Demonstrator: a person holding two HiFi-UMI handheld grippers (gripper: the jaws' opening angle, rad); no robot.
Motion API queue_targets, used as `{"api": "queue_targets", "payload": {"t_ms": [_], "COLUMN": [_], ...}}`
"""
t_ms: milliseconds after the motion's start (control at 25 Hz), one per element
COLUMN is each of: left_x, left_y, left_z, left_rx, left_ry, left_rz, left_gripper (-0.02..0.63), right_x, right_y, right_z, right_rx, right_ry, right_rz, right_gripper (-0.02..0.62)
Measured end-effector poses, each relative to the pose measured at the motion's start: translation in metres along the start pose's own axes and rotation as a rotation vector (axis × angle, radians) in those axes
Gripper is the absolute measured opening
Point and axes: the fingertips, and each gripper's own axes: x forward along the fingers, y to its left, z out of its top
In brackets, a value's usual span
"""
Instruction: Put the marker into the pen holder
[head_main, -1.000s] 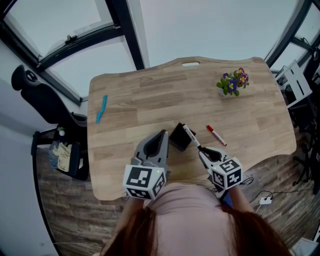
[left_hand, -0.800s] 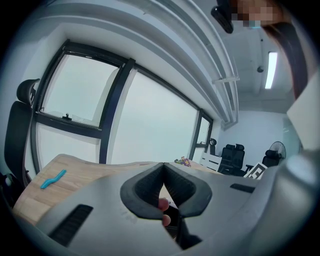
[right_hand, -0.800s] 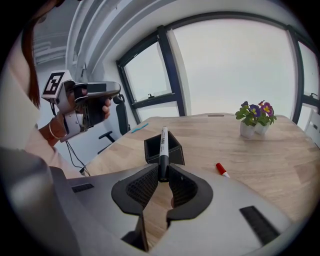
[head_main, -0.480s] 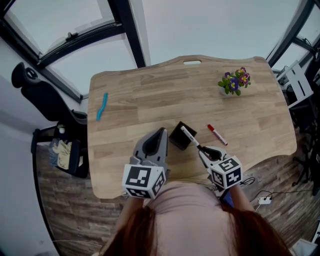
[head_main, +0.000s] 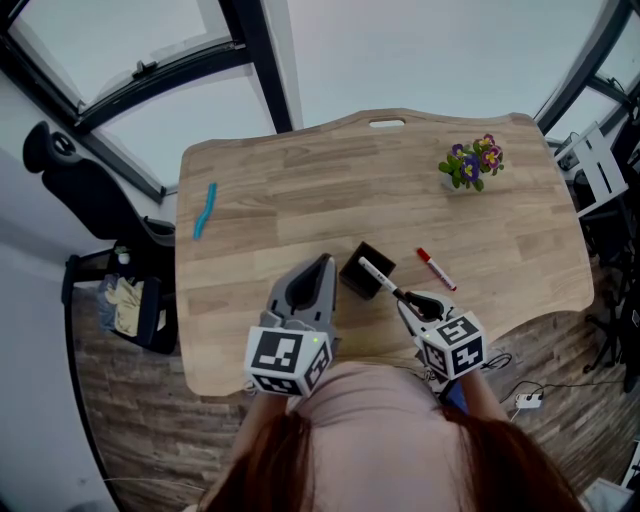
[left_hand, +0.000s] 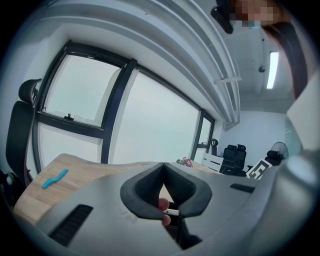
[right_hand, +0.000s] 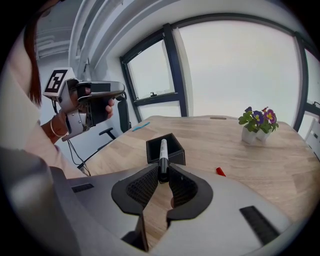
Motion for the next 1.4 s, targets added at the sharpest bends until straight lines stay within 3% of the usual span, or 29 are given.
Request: {"api": "queue_targets", "payload": {"t_ms": [1400], "left_x": [-0.006], "left_y": [0.013], "left_z": [-0.004], "left_rx": [-0.030], "left_ry": [0.002], "left_rz": [0.024], "left_gripper": [0.002], "right_x": [0.023], "right_y": [0.015], "right_z": [0.024], "right_rx": [-0.071], "right_ry": [0.004], "right_rz": [0.033], "right_gripper": [0.060]}}
